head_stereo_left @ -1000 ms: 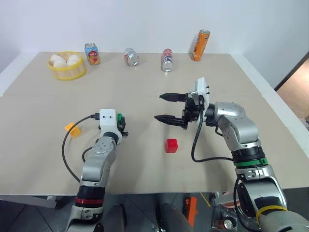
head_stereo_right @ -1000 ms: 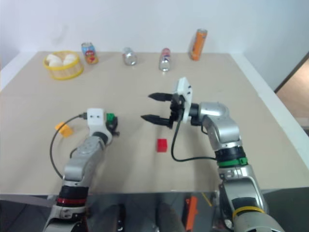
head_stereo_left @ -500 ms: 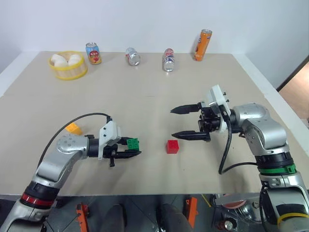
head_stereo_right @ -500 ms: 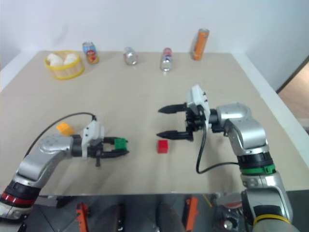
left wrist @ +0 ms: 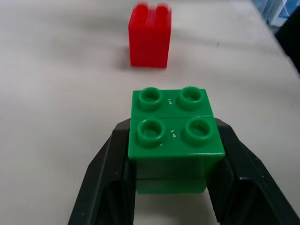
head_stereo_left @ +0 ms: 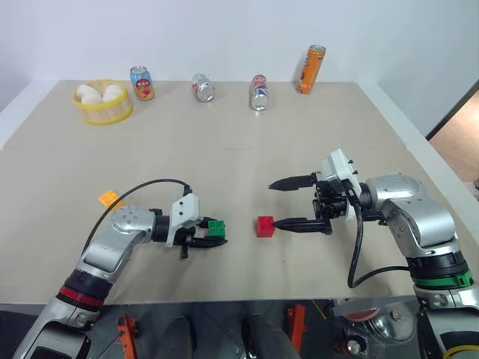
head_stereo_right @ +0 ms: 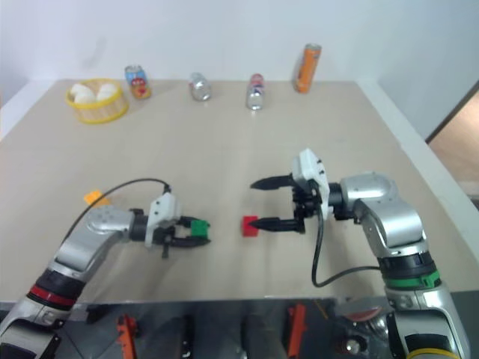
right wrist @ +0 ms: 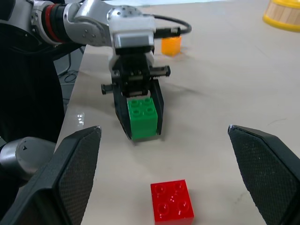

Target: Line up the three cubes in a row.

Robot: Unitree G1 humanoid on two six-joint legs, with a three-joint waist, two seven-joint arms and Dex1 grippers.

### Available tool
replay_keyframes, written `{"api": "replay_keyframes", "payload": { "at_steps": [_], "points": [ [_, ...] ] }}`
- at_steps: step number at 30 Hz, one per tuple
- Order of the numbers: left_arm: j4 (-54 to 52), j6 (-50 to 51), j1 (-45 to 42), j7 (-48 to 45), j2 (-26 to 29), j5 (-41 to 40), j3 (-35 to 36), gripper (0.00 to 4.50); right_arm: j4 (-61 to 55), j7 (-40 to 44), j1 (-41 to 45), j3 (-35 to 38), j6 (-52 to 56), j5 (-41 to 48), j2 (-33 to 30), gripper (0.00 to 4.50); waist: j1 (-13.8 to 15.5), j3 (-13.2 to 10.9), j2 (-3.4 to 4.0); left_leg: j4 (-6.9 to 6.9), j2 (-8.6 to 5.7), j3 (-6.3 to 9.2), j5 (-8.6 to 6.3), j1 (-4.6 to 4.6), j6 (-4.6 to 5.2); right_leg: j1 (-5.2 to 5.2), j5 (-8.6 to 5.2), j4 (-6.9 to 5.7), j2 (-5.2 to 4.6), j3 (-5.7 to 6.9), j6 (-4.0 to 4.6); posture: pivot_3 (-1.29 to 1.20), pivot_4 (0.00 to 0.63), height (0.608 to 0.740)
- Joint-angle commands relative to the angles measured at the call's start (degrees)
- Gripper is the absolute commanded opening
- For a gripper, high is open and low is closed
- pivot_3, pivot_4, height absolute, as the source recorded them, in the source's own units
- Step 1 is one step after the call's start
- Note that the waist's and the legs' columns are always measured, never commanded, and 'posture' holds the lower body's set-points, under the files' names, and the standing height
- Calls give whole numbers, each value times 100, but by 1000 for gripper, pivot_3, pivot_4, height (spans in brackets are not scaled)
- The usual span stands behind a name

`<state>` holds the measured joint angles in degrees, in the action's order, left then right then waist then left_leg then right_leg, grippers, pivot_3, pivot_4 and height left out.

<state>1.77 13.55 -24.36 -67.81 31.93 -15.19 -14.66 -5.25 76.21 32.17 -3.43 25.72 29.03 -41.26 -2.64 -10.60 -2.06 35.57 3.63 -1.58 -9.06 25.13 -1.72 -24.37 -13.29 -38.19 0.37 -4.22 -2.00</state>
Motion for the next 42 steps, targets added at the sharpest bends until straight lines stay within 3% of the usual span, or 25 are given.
{"api": "replay_keyframes", "payload": {
  "at_steps": [1,9,10,16,22,26,28,35,42],
  "points": [
    [-8,-134,-148,33,-67,68,21,1366,-172,-13,71,217,-35,113,-99,4500,4,0,0,1,0,0,0,1,0,0,0,0,-1,0,-1,0,150,740],
    [53,-133,-170,-39,-120,153,21,1366,-98,-2,138,175,-89,75,-72,4500,4,0,0,1,1,1,0,0,0,0,2,0,1,1,-3,0,150,740],
    [50,-81,-173,-81,-109,129,18,2434,-88,-2,148,171,-95,70,-67,4500,4,0,0,1,1,1,0,0,0,0,2,0,1,1,-3,0,150,740],
    [28,-34,-172,-156,-100,62,88,4453,-40,16,190,155,-126,62,-48,4500,4,0,0,1,0,1,0,0,0,0,2,0,1,1,-4,0,150,740],
    [-754,654,-83,291,-40,-578,812,4481,-131,-35,269,289,11,331,36,4500,1,0,0,1,2,1,0,1,0,-1,3,-1,2,1,-6,0,150,740],
    [-2029,1468,403,2010,-287,-1193,2331,4481,0,-604,681,353,37,477,603,4500,-38,0,0,1,10,1,0,-2,0,0,5,-3,4,0,-9,0,150,740],
    [-2392,1691,680,2439,-275,-1347,2774,4481,92,-726,854,308,26,478,848,4500,-63,0,0,-2,16,0,-1,-9,0,1,7,-4,12,-3,-8,0,150,740],
    [-2064,1732,1462,2037,930,-1653,4108,4481,704,-409,1353,-95,-285,242,1382,4500,0,0,-1,4,18,6,0,-7,0,0,2,-9,17,5,12,0,150,740],
    [-481,1280,1470,992,1848,-1585,4244,4481,1033,-188,1494,-267,-532,85,1595,4500,4,0,-2,3,15,-5,0,-4,0,-3,-12,-7,-1,10,37,0,150,740]
  ]
}}
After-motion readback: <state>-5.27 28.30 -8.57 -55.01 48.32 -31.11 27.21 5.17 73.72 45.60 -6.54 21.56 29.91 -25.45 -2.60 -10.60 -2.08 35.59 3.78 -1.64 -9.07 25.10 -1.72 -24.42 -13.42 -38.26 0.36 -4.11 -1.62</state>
